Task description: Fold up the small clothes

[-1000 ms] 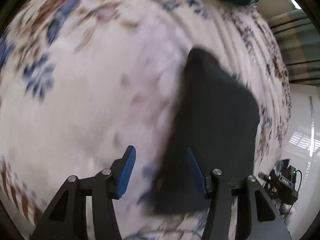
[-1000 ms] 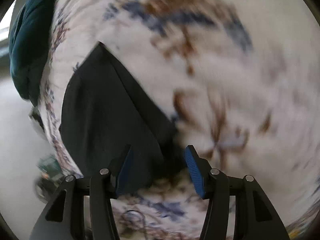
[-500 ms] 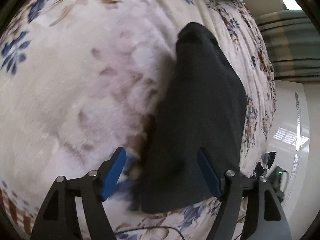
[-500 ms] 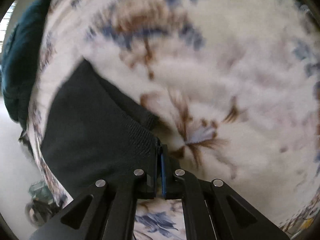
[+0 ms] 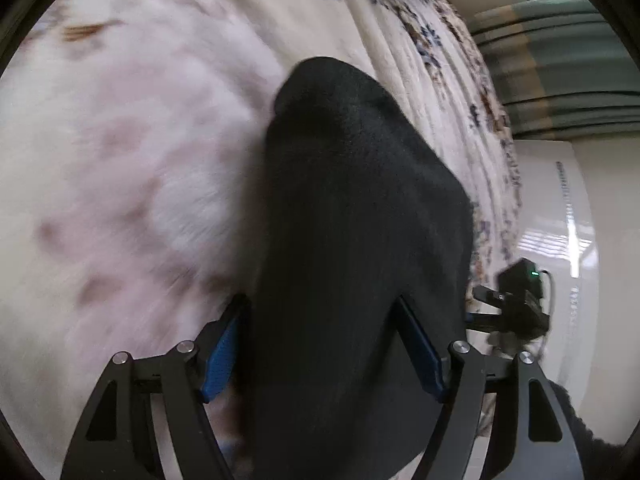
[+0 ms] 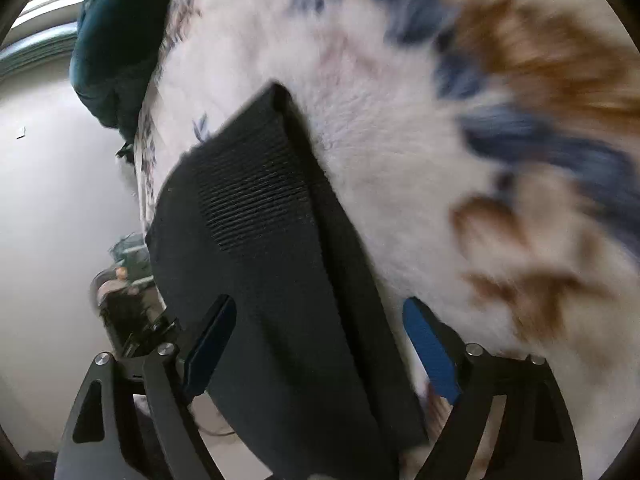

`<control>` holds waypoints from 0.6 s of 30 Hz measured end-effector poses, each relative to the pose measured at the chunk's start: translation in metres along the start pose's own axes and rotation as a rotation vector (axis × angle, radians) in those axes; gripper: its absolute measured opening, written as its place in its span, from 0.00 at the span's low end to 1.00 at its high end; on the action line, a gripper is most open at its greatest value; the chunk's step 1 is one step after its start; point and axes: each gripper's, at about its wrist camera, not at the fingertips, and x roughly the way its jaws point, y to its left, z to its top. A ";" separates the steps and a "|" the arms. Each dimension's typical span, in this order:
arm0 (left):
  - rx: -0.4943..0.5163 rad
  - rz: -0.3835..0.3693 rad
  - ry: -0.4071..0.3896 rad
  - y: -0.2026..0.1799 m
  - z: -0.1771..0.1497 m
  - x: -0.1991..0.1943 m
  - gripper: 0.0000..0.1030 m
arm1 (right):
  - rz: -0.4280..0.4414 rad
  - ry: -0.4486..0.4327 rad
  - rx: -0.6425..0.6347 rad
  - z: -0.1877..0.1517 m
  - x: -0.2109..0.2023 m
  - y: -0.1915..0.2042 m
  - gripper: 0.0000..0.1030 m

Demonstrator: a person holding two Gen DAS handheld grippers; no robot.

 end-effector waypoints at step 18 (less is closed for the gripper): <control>0.115 -0.054 0.019 -0.044 0.032 0.000 0.32 | 0.054 0.071 -0.101 -0.029 0.039 0.055 0.22</control>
